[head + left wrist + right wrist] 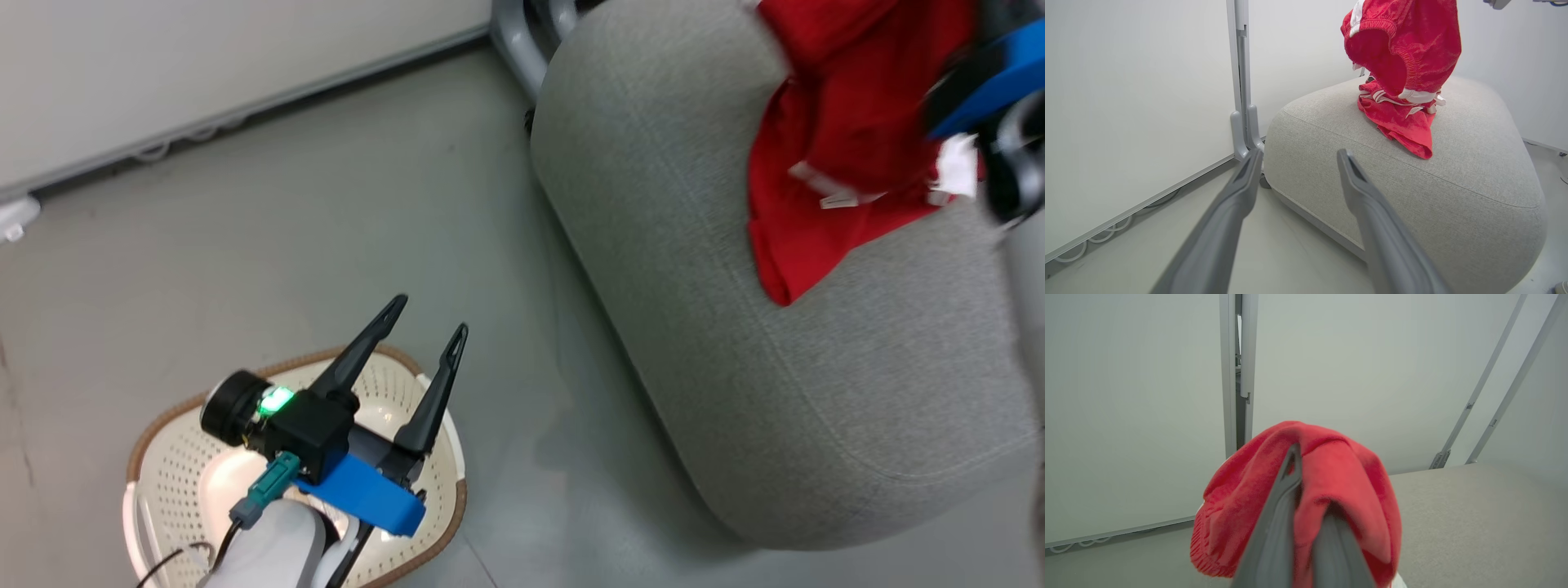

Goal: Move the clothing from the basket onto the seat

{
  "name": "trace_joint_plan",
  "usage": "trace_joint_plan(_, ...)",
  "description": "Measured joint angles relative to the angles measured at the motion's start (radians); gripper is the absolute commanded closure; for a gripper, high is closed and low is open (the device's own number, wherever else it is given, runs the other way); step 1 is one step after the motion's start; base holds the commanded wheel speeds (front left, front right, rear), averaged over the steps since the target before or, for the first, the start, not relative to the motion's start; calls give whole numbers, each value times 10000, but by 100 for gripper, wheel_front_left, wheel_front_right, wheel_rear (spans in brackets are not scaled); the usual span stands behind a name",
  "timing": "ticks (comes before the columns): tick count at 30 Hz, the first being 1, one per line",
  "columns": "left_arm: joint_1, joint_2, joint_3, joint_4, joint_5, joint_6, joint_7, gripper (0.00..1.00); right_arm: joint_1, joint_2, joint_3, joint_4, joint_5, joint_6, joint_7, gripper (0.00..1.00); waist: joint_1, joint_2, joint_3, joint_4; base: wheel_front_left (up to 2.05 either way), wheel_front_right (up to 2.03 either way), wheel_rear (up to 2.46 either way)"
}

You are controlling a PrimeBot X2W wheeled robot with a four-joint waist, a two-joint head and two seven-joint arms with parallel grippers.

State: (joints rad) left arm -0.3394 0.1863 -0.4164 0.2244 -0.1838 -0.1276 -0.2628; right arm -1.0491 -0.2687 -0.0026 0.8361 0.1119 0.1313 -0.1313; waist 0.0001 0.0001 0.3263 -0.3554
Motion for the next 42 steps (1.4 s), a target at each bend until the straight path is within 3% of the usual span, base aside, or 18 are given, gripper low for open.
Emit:
trace_joint_plan(7, -1229, 234, -805, -345, 92, 0, 0, 0, -830, -2092, -1843, -1342, -1055, 0, 677, 100, 1, 0, 1348, 668, 0, 0, 0)
trace_joint_plan(10, -1779, 328, -1066, -485, 104, 0, 0, 0, -819, -2550, -2907, -1975, -1220, 0, 915, 100, 1, 0, 1962, 969, 0, 0, 0)
trace_joint_plan(16, -2568, 575, -1296, -765, 190, 0, 0, 0, 113, -2408, -4690, -2497, -1302, 0, 938, 100, 1, 0, 3192, 1470, 0, 0, 0)
trace_joint_plan(20, -2832, 700, -1273, -792, 190, 0, 2, 0, 657, -1801, -5856, -2288, -1565, 2, 671, 100, 2, 0, 3892, 1729, 0, 0, 0)
trace_joint_plan(29, -2833, 886, -1116, -746, 192, 0, 0, 0, 863, -1009, -6468, -1814, -1979, 0, 69, 100, 0, 0, 4145, 1825, 0, 0, 0)
trace_joint_plan(30, -2835, 880, -1129, -744, 192, 0, 0, 0, 858, -974, -6479, -1770, -2023, 0, 38, 96, 1, 0, 4113, 1809, 0, 0, 0)
trace_joint_plan(31, -2846, 871, -1135, -736, 192, 0, 2, 0, 850, -938, -6472, -1749, -2073, 0, -25, 63, 0, 0, 4079, 1794, 0, 0, 0)
trace_joint_plan(32, -2860, 853, -1137, -725, 192, 0, 0, 0, 836, -903, -6443, -1726, -2084, 0, -59, 19, 0, 0, 4044, 1784, 0, 0, 0)
trace_joint_plan(33, -2889, 819, -1147, -671, 188, 0, 0, 0, 817, -863, -6385, -1649, -2088, 0, -104, 0, 0, 0, 3959, 1771, 0, 0, 0)
trace_joint_plan(42, -2455, 368, -955, -357, -184, 0, 0, 0, 1491, -884, -5835, -1302, -2190, 0, -627, 0, 0, 0, 3008, 1865, 0, 0, 0)
